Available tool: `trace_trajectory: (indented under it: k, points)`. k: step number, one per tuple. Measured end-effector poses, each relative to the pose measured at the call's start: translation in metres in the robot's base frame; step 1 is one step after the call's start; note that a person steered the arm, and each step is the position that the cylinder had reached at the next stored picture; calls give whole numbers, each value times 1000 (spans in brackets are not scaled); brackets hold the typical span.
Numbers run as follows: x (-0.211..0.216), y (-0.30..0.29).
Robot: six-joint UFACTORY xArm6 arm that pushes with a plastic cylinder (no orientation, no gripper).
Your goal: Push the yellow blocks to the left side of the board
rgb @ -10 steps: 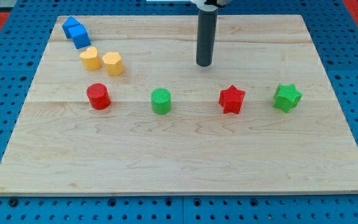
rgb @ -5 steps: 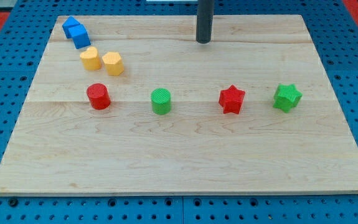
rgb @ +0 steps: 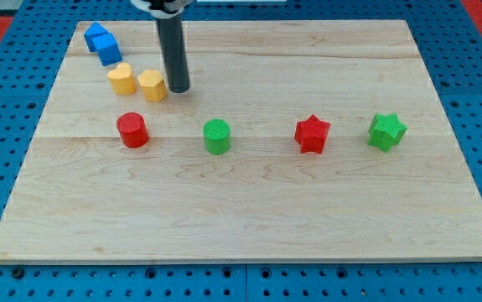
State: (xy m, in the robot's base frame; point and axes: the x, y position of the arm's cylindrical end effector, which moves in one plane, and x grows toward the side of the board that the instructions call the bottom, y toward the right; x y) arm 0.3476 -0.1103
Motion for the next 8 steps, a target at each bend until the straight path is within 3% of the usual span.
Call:
trace_trajectory:
  k: [2,3,6,7,8]
  points:
    - [0,-89]
    - [0,-100]
    - [-27,-108]
    - [-29,-72]
    - [-56,-71]
